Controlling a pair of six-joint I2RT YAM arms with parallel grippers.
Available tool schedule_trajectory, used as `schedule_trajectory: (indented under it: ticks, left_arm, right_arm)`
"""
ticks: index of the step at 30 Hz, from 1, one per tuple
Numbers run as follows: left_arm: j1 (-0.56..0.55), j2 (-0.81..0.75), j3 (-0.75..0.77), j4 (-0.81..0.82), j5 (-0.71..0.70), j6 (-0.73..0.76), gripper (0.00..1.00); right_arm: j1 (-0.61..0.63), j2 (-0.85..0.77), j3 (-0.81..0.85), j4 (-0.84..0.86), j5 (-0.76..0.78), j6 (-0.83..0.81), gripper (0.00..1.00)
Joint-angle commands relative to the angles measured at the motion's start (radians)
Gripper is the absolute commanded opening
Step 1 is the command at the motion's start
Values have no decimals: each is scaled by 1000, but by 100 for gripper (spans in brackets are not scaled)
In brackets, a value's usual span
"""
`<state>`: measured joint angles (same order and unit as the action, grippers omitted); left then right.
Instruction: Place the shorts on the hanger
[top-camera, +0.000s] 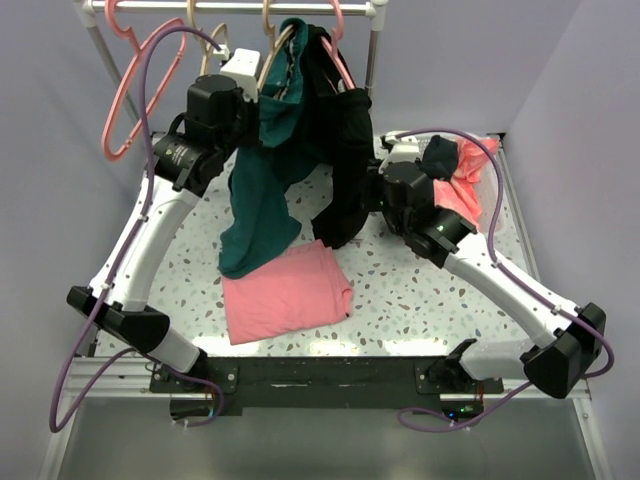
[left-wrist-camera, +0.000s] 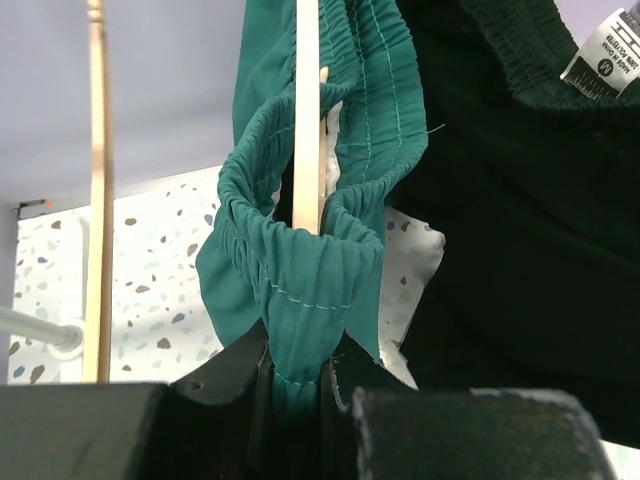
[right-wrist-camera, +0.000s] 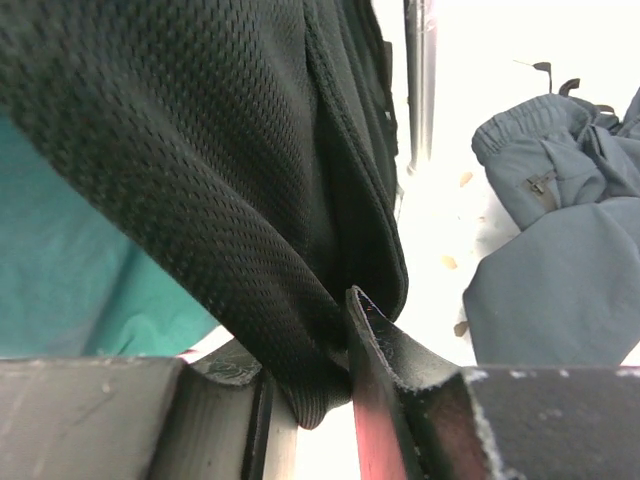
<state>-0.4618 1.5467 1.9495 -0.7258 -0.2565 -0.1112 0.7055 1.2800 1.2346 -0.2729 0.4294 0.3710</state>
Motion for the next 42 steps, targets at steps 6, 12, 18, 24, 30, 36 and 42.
schedule_trajectory:
  ticks: [6, 12, 18, 24, 30, 36, 42]
  left_arm:
    - [14, -77, -23, 148, 92, 16, 36]
    - [14, -143, -40, 115, 106, -15, 100]
    - [12, -249, -144, 97, 154, -51, 100]
    - [-162, -332, -222, 80, 74, -58, 100]
    - [-332, -394, -381, 109, -26, -111, 100]
    - [-526, -465, -646, 196, -112, -206, 100]
    - [-610, -511, -946, 353, -89, -340, 100]
  right_arm:
    - [-3, -88, -3, -20, -79, 52, 42]
    - [-3, -143, -6, -46, -132, 75, 54]
    - [-1, -189, -30, -58, -192, 106, 64]
    - [-3, -260, -70, -66, -190, 120, 71]
    - [-3, -337, -113, -95, -164, 131, 74]
    - [-3, -431, -194, -126, -144, 149, 77]
    - [-3, -514, -296, -149, -121, 180, 79]
